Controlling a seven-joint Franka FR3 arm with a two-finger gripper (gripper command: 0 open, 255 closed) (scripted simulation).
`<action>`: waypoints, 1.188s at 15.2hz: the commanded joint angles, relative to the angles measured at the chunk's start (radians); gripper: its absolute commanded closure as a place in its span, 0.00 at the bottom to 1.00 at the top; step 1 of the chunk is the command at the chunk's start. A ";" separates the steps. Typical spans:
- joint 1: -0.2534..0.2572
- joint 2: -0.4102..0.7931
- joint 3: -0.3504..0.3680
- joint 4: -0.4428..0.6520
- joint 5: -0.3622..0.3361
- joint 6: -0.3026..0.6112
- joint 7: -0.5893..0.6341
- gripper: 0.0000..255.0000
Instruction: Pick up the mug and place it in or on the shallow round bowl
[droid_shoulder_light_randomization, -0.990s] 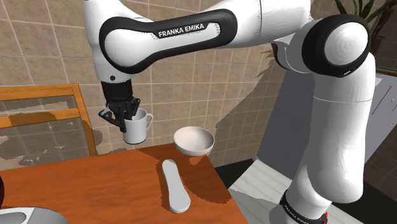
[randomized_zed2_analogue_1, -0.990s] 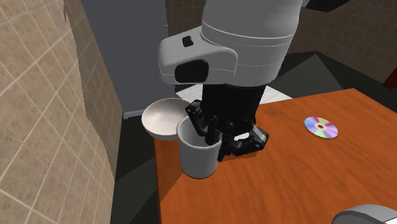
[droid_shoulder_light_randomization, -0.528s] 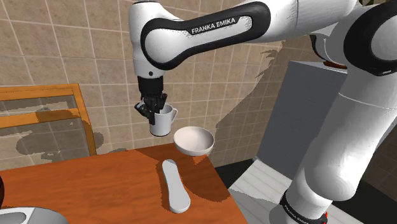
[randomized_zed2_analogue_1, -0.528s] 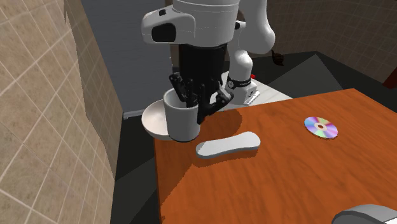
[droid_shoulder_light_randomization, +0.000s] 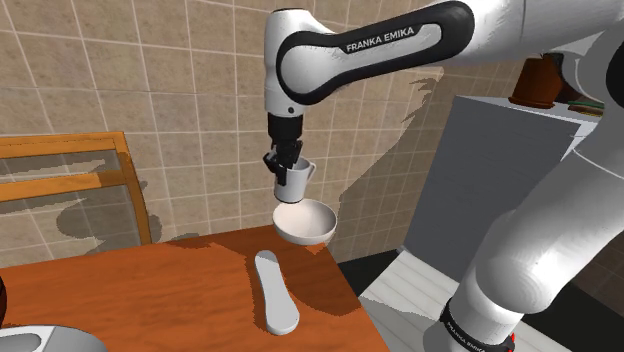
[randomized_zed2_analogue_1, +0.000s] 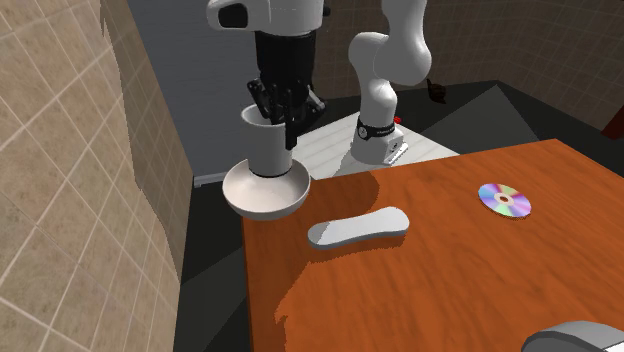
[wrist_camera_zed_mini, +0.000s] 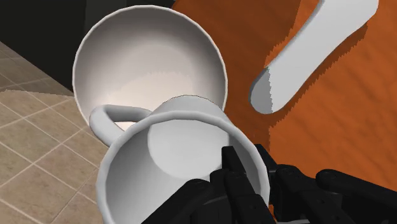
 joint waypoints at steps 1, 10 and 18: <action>-0.014 -0.048 -0.033 -0.046 0.009 0.002 -0.055 1.00; -0.038 -0.109 -0.090 -0.183 0.012 0.080 -0.141 1.00; -0.039 -0.073 -0.081 -0.260 0.006 0.192 -0.129 1.00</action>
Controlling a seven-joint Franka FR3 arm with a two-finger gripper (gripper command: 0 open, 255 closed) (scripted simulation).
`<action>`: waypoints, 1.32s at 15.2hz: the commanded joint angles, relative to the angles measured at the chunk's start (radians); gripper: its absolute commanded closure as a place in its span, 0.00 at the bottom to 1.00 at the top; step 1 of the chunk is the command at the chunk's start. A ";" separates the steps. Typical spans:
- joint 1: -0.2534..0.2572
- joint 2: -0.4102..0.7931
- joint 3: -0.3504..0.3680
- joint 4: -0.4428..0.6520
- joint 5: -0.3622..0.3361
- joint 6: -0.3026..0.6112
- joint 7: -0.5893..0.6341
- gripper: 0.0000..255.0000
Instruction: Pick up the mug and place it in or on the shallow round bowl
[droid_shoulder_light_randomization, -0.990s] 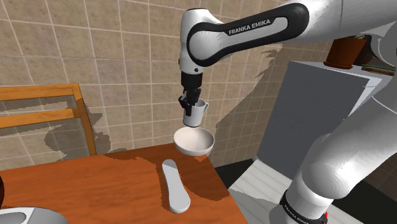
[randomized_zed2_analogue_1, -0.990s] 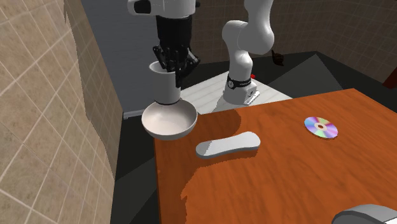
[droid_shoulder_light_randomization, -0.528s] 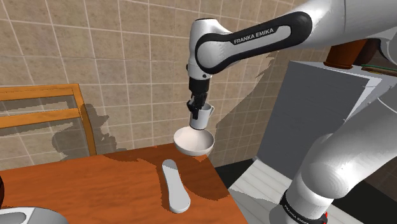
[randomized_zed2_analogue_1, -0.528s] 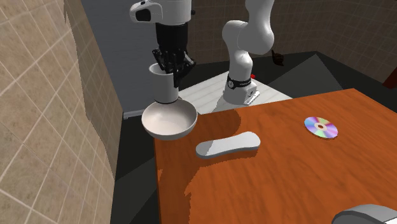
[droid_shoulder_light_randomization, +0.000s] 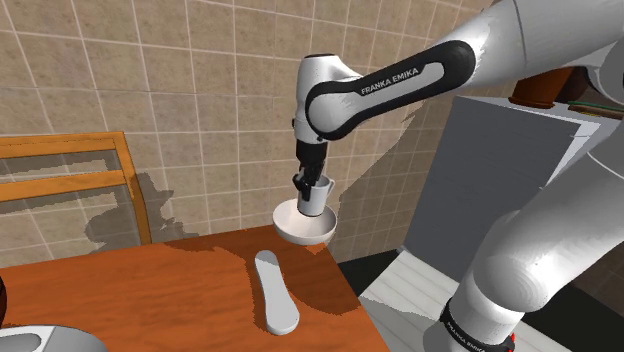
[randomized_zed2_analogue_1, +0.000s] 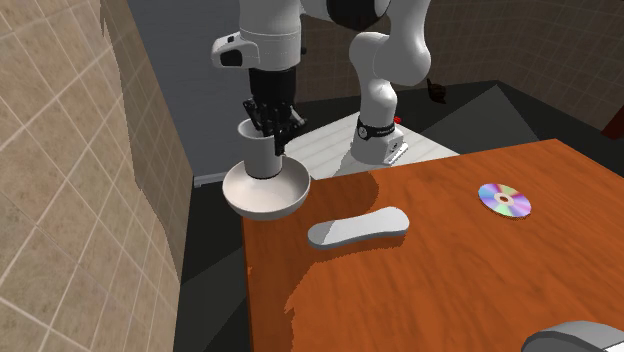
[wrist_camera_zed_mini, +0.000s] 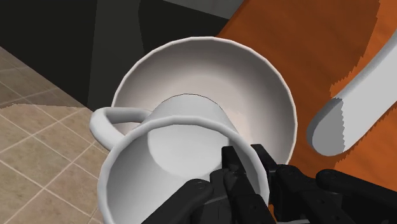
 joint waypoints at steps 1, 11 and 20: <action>0.000 0.011 0.003 -0.017 -0.002 0.029 0.005 1.00; -0.001 0.028 0.006 -0.039 -0.006 0.067 0.009 1.00; 0.003 -0.015 0.000 0.026 0.004 -0.041 0.001 0.00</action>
